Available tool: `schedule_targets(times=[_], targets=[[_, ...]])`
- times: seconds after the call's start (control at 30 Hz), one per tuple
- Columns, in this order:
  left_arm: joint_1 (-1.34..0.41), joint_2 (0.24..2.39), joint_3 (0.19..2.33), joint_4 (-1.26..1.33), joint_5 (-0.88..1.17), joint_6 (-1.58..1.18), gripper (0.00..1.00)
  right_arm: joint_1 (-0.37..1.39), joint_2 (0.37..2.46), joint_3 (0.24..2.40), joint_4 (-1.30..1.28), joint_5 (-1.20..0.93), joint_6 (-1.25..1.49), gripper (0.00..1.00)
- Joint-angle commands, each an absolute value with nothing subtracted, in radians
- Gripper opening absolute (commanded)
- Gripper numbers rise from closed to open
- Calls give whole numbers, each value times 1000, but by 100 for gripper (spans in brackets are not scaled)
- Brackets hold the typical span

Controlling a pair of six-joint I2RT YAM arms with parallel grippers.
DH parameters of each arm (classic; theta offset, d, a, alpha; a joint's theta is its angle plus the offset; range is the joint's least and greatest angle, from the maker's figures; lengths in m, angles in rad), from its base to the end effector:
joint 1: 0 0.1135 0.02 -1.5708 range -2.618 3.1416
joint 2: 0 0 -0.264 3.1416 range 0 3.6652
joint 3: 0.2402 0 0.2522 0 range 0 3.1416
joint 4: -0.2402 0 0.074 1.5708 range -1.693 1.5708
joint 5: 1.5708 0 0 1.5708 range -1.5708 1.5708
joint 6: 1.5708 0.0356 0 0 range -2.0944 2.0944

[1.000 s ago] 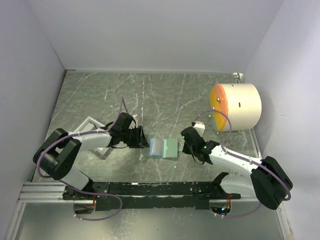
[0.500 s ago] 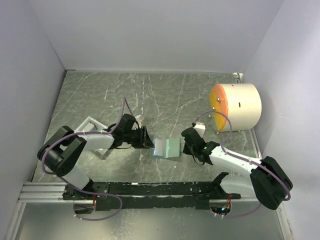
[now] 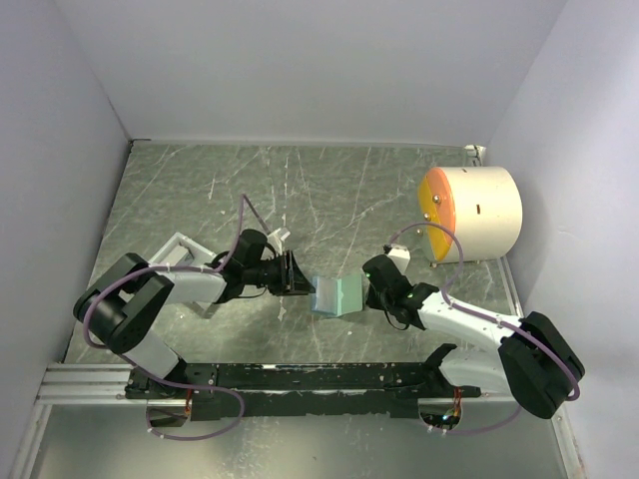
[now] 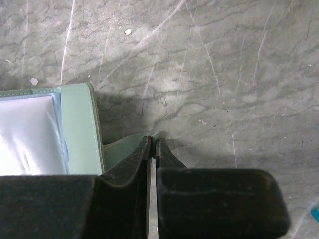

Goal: Put the credit cards into the card holder
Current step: Open the card holder at the center of the board.

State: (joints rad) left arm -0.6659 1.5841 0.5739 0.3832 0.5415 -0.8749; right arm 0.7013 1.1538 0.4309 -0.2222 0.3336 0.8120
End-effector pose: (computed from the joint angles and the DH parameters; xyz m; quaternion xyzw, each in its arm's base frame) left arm 0.2161 -0.1931 0.1406 0.0314 0.8663 -0.4760 0.1484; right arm 0.1599 0.1198 0.1506 0.1029 0.9340 0.0935 0.3291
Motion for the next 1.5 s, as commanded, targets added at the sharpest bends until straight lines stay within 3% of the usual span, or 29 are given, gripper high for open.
schedule_targets(times=[0.0, 0.17, 0.5, 0.73, 1.23, 1.47], targets=[[-679, 1570, 559, 530, 612, -908, 46, 696, 1160, 419, -204, 329, 825, 0], [-687, 1594, 528, 638, 636, -940, 46, 696, 1153, 416, -207, 325, 827, 0], [-714, 1642, 575, 563, 574, -871, 45, 696, 1139, 411, -206, 322, 827, 0], [-724, 1632, 578, 588, 559, -870, 37, 696, 1138, 408, -204, 316, 827, 0], [-773, 1706, 506, 846, 559, -908, 48, 696, 1145, 423, -204, 313, 819, 0], [-797, 1689, 532, 705, 482, -818, 45, 696, 1135, 422, -208, 308, 819, 0]])
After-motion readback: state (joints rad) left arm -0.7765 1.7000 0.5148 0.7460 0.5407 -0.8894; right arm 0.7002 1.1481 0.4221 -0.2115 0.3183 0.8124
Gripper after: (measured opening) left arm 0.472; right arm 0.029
